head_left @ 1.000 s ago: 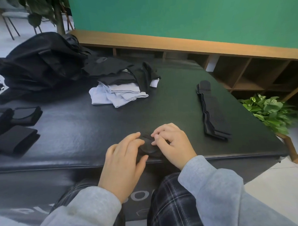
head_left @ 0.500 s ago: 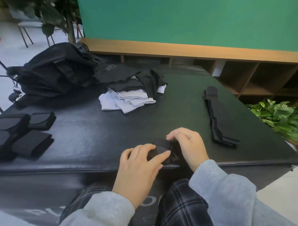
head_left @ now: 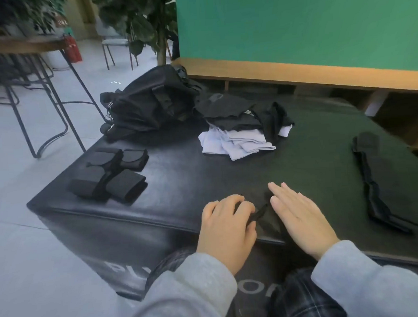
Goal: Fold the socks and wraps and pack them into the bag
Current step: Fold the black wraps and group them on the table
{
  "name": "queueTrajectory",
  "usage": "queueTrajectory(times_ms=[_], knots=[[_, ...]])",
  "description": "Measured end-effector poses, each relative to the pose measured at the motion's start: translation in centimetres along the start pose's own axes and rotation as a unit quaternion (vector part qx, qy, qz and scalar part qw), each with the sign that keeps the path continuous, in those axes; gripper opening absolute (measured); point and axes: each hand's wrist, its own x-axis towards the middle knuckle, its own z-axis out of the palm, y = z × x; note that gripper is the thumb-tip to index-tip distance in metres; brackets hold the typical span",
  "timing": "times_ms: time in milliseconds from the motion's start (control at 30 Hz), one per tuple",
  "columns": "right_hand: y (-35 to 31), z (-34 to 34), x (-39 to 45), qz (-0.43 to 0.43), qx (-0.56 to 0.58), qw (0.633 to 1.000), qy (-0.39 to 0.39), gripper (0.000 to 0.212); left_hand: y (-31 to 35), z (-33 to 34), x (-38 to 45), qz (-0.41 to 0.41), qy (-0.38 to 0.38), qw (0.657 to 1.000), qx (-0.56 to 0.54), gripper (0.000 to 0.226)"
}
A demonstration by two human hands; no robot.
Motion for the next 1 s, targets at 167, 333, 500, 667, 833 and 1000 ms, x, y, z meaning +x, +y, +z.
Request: queueTrajectory(times_ms=[167, 333, 500, 667, 833, 1000], knots=[[-2.9, 2.1, 0.8, -0.042, -0.023, 0.998, -0.051, 0.052, -2.5, -1.6, 0.3, -0.082, 0.043, 0.996, -0.009, 0.02], [-6.9, 4.2, 1.8, -0.084, 0.009, 0.993, -0.078, 0.053, -4.8, -3.0, -0.1, -0.124, 0.097, 0.987, -0.003, 0.028], [-9.4, 5.5, 2.2, -0.119, -0.008, 0.989, -0.086, 0.056, -7.6, -4.8, -0.9, -0.142, 0.162, 0.976, 0.01, 0.027], [-9.4, 6.0, 2.2, -0.125, -0.038, 0.987, -0.091, 0.065, -10.8, -7.0, -1.4, -0.183, 0.226, 0.956, 0.047, 0.026], [-9.3, 6.3, 2.2, -0.126, -0.042, 0.988, -0.077, 0.089, -12.8, -7.9, -2.0, -0.212, 0.201, 0.951, 0.104, 0.024], [-9.5, 6.3, 2.1, -0.125, -0.05, 0.988, -0.072, 0.09, -14.2, -8.8, -1.5, -0.227, 0.158, 0.951, 0.138, 0.02]])
